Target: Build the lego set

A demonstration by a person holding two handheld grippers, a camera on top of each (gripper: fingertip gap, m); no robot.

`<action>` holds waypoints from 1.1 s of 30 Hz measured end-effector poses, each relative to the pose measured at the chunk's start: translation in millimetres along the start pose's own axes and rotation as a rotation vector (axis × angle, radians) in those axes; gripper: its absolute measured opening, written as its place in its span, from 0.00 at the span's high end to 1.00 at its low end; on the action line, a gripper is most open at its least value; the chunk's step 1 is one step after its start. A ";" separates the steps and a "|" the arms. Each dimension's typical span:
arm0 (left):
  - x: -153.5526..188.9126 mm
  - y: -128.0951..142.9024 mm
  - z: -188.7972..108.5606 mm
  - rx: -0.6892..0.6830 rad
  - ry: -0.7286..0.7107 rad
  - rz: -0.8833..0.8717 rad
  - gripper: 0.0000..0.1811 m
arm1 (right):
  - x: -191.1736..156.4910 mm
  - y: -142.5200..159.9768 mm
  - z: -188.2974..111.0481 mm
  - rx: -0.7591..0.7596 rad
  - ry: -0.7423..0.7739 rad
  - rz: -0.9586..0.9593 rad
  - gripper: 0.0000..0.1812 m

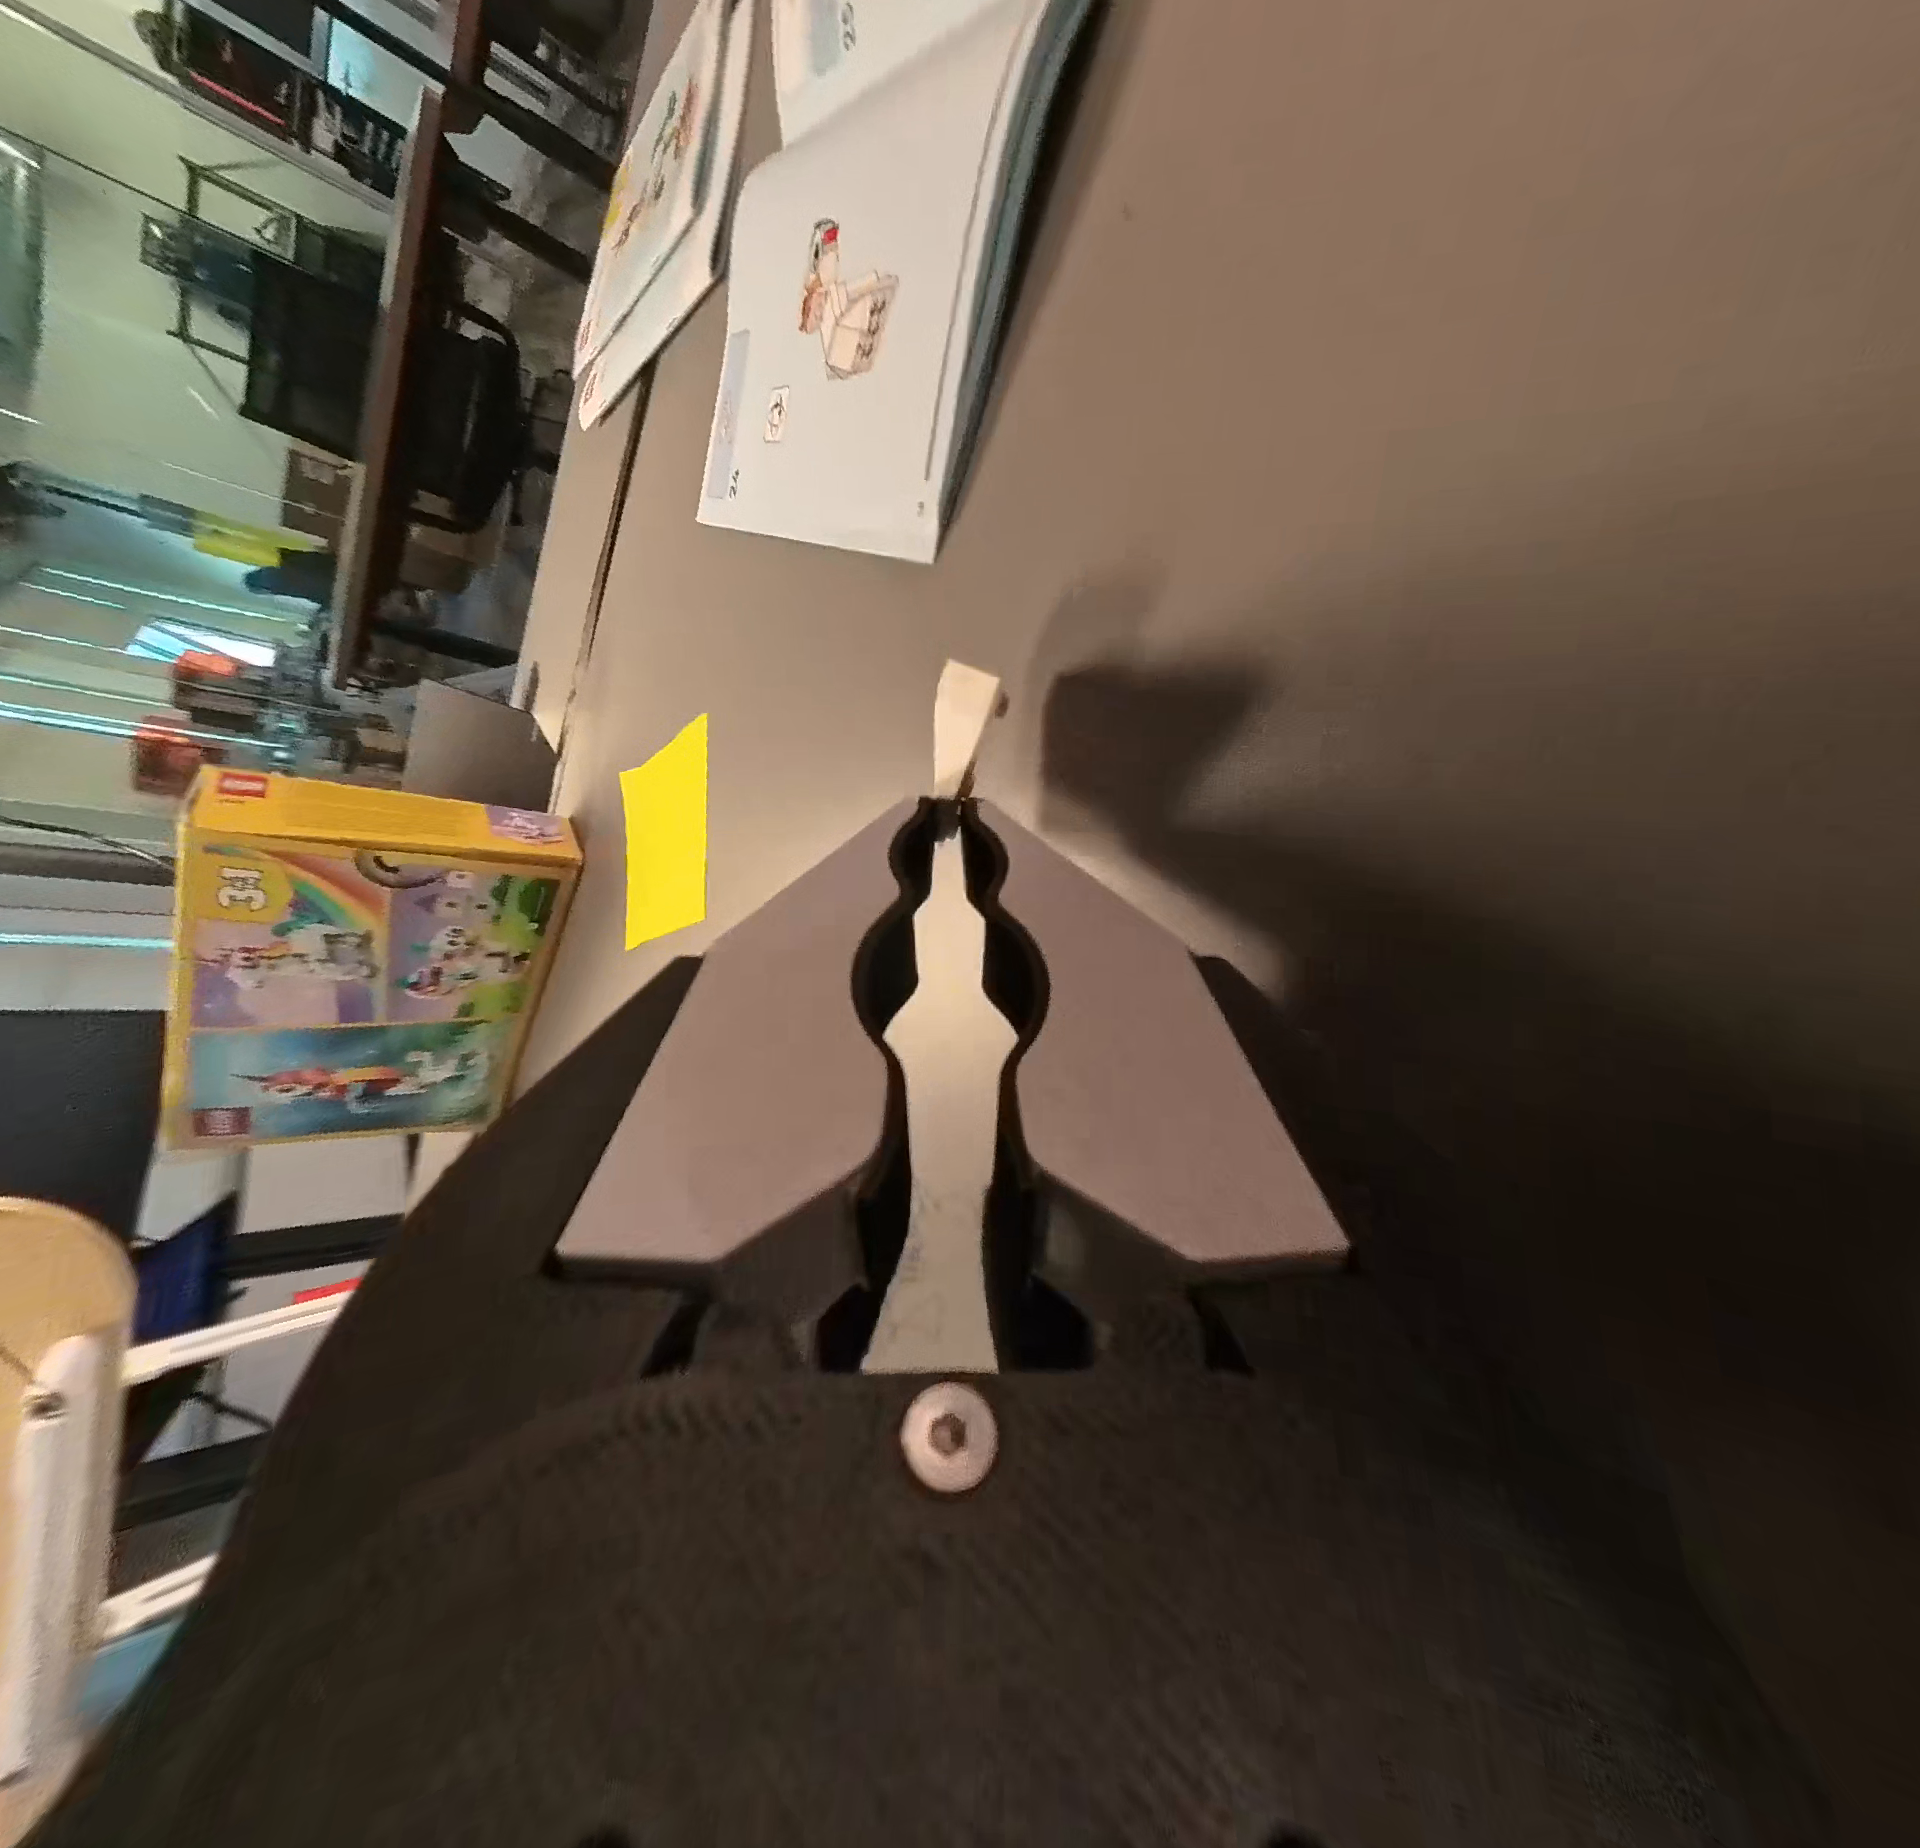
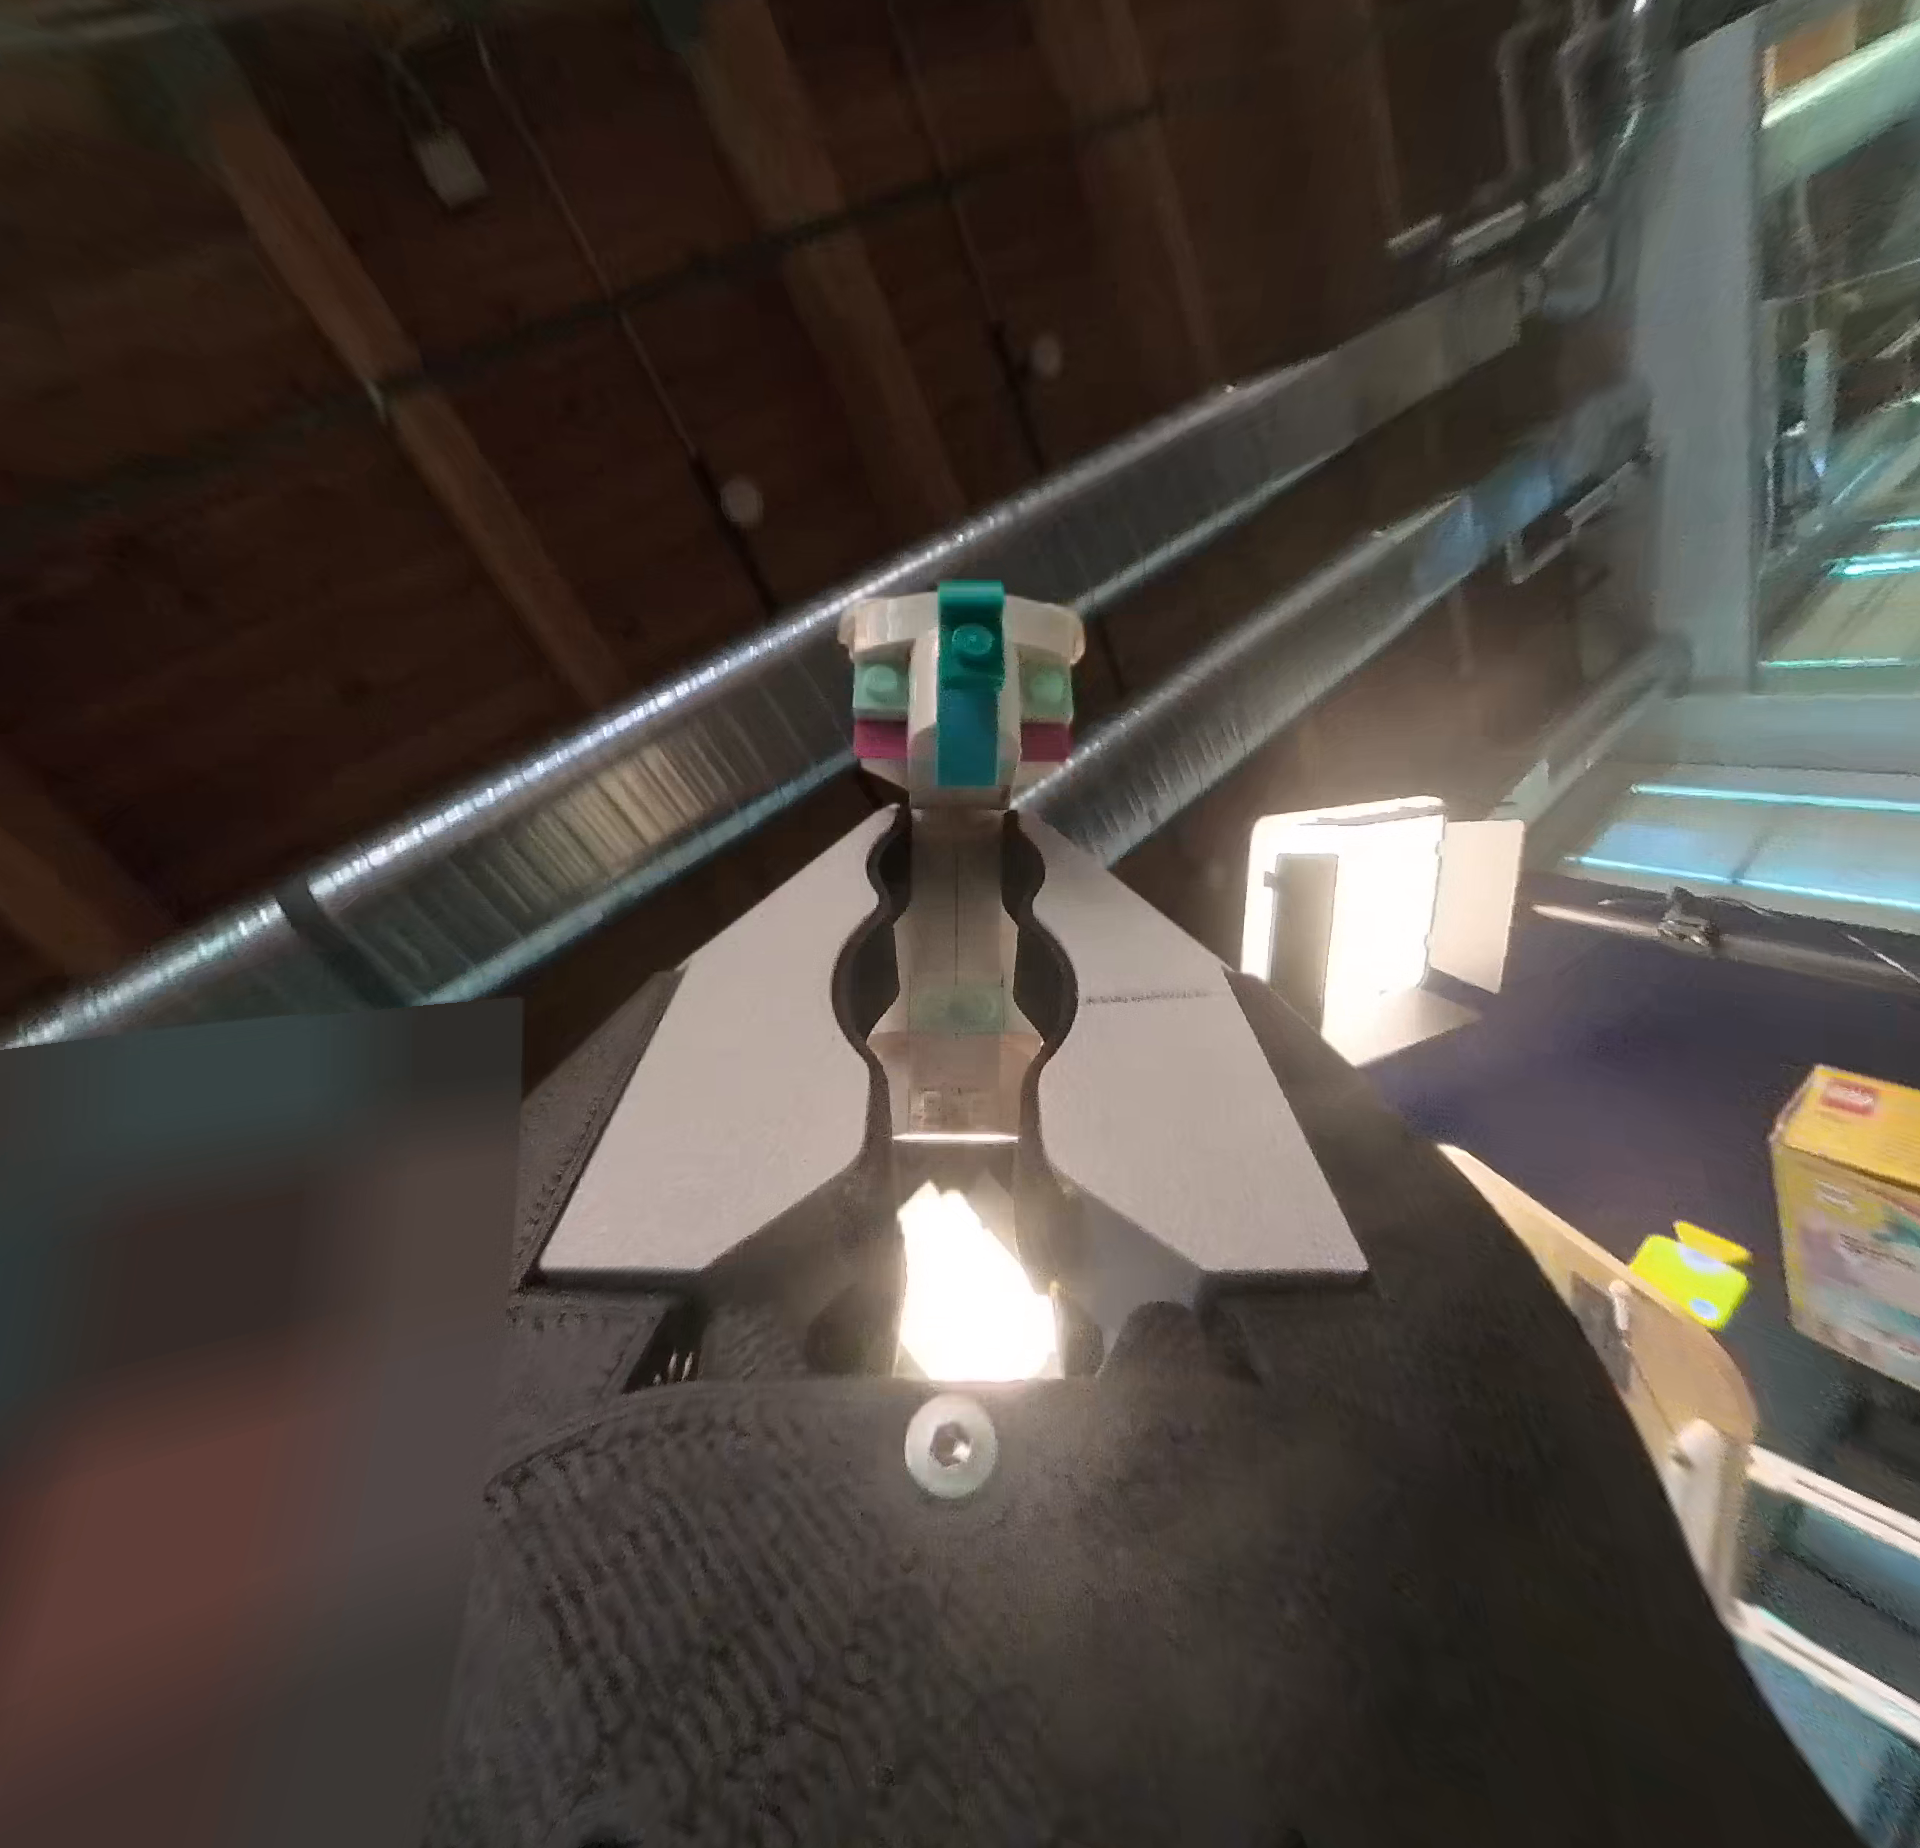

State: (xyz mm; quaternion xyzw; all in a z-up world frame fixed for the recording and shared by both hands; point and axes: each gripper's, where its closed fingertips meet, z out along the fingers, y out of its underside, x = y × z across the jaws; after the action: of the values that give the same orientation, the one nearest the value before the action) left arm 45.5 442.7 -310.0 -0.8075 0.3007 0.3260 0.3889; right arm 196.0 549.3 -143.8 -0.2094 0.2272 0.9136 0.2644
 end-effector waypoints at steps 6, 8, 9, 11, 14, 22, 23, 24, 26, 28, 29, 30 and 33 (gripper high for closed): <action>14.3 4.1 -5.8 -0.043 0.039 0.019 0.98 | 1.1 3.6 -4.6 0.017 0.002 0.059 0.92; 15.7 6.8 -7.7 -0.064 0.037 0.034 0.98 | -0.8 0.1 -4.5 0.024 -0.003 0.053 0.92; 17.0 8.0 -7.9 -0.071 0.038 0.032 0.98 | -1.2 -2.2 -4.8 0.030 -0.003 0.052 0.92; 17.6 9.2 -10.4 -0.077 0.042 0.040 0.98 | -1.2 -6.0 -5.7 0.041 -0.002 0.052 0.92; 13.2 12.2 -16.6 -0.091 0.046 0.016 0.91 | -2.3 -8.8 -6.0 0.049 -0.010 0.057 0.92; 9.4 0.8 -39.4 0.119 0.481 -0.446 0.72 | -6.4 -3.4 -3.8 0.016 -0.041 0.075 0.92; 7.0 -2.1 -39.9 0.150 0.525 -0.471 0.71 | -5.9 -2.5 -3.8 0.013 -0.042 0.082 0.92; 6.1 -3.9 -39.5 0.176 0.566 -0.472 0.71 | -5.6 -1.3 -3.8 0.008 -0.044 0.089 0.92; 6.2 -4.3 -34.6 0.211 0.623 -0.443 0.70 | -4.7 1.0 -3.7 -0.001 -0.047 0.100 0.92; 7.5 -2.8 -27.0 0.228 0.662 -0.448 0.70 | -3.6 2.7 -4.0 -0.008 -0.048 0.103 0.92; 10.2 -2.5 -24.2 0.233 0.691 -0.460 0.70 | -2.9 3.2 -4.3 -0.011 -0.046 0.101 0.92; 14.5 -1.6 -22.4 0.230 0.726 -0.465 0.70 | -2.1 3.0 -4.5 -0.013 -0.042 0.097 0.92; 27.2 -1.0 -18.5 0.224 0.797 -0.448 0.71 | -0.5 2.8 -5.0 -0.014 -0.036 0.092 0.92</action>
State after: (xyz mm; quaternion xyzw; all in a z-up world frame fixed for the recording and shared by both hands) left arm 68.2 421.6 -321.4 -0.8678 0.2783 -0.1360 0.3886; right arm 196.1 544.4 -146.7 -0.1841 0.2254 0.9299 0.2249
